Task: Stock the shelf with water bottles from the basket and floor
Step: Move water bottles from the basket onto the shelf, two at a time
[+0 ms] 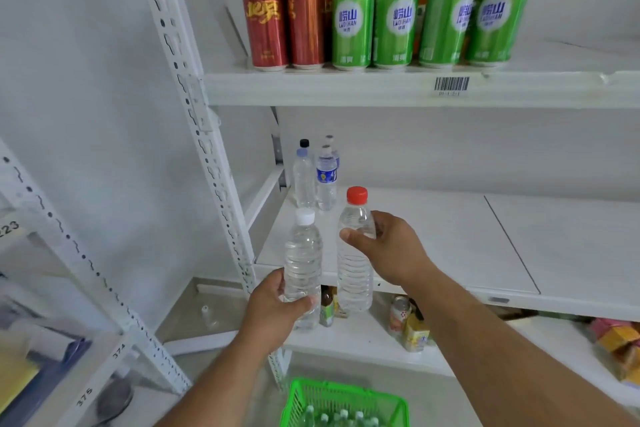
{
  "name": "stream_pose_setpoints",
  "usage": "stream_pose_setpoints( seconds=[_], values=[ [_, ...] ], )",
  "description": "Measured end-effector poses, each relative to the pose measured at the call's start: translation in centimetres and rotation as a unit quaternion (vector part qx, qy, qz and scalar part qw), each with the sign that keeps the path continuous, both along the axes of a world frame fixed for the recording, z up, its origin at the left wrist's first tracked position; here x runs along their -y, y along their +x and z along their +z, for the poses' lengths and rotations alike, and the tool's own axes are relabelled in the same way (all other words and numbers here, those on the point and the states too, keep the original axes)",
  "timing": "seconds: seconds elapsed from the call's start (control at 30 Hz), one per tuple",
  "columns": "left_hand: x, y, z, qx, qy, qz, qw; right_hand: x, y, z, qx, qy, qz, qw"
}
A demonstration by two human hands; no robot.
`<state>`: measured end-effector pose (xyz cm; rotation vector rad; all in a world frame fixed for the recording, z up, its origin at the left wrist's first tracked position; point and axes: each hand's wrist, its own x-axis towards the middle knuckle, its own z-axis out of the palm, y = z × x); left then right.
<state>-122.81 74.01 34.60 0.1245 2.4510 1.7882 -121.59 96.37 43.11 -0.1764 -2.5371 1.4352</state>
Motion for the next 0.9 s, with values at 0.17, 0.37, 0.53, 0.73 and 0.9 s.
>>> stream_pose_setpoints(
  seconds=[0.17, 0.37, 0.53, 0.73, 0.9],
  values=[
    [-0.2, -4.0, -0.5, 0.009, -0.02, -0.013, 1.0, -0.1, -3.8, -0.2, 0.016, -0.009, -0.004, 1.0],
    [0.0, -10.2, -1.4, 0.021, -0.017, -0.017, 0.999, 0.4, -9.2, -0.9, 0.034, -0.016, -0.038, 0.999],
    [0.0, -16.3, -2.4, 0.015, -0.019, -0.031, 0.999, 1.5, -14.0, -1.6, 0.043, -0.005, -0.067, 0.997],
    [-0.7, -22.6, -4.3, 0.024, -0.033, -0.022, 0.999, 1.8, -19.2, -2.8, 0.043, 0.006, -0.091, 0.995],
    [-2.2, -27.0, -5.6, 0.02, -0.027, -0.006, 0.999, 1.0, -23.8, -4.5, 0.055, -0.002, -0.109, 0.993]
  ],
)
